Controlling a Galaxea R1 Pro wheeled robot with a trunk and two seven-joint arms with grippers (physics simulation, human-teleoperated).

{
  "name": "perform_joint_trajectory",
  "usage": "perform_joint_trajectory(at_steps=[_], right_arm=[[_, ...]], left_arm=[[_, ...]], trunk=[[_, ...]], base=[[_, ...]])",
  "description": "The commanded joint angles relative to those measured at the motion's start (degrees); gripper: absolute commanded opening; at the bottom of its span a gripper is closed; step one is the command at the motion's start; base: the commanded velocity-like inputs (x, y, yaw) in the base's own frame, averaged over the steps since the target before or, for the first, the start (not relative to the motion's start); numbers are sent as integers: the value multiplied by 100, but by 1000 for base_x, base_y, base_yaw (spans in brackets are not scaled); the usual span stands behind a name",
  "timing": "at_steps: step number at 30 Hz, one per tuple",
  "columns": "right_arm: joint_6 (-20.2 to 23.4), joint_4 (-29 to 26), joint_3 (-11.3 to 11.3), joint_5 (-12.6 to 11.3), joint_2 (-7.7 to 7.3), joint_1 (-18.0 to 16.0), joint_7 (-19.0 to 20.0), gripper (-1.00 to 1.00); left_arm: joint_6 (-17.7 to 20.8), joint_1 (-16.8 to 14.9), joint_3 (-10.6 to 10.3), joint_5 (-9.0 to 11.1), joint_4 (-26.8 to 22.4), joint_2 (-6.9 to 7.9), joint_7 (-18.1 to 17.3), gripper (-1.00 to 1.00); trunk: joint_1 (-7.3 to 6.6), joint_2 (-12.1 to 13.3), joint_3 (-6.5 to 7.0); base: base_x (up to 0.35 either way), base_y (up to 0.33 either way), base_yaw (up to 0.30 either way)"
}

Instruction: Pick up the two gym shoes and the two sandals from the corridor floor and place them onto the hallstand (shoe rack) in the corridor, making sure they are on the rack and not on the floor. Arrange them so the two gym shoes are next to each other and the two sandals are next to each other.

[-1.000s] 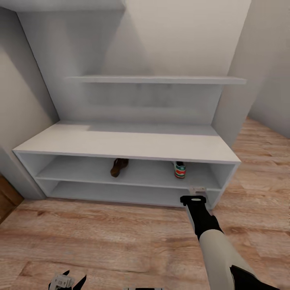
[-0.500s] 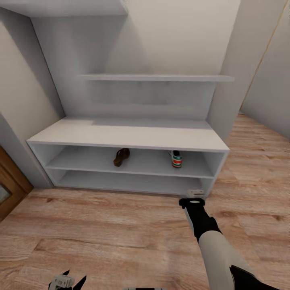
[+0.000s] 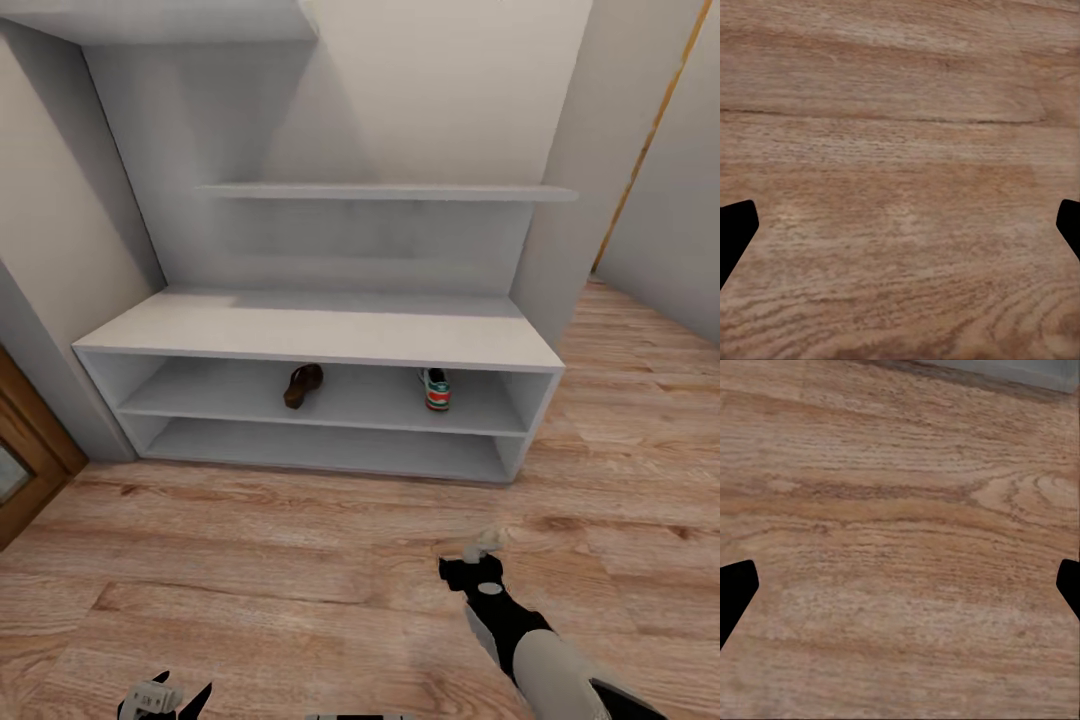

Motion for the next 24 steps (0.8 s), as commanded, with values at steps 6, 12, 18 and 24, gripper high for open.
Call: perform_joint_trajectory(at_steps=[6,12,18,24], right_arm=[[-1029,676,-26,52,-355,88,62,100],[-1544,857,-24,45,-499,348,471,100],[-1625,872,-36,30,-533,536,539,100],[-1634,880,-41,27,-842,666,543,100]], left_arm=[[-25,-5,54,-61,2,-4,-23,100],[-24,2,60,-61,3,3,-21,100],[-24,58,67,-54,-4,12,-21,100],[-24,72,68,-50,-2,13,-18,100]], trunk=[[-2,-2,-4],[-2,-2,-4],[-2,-2,-4],[-12,3,85]], base=[[-3,0,0],[0,0,0],[0,0,0],[0,0,-6]])
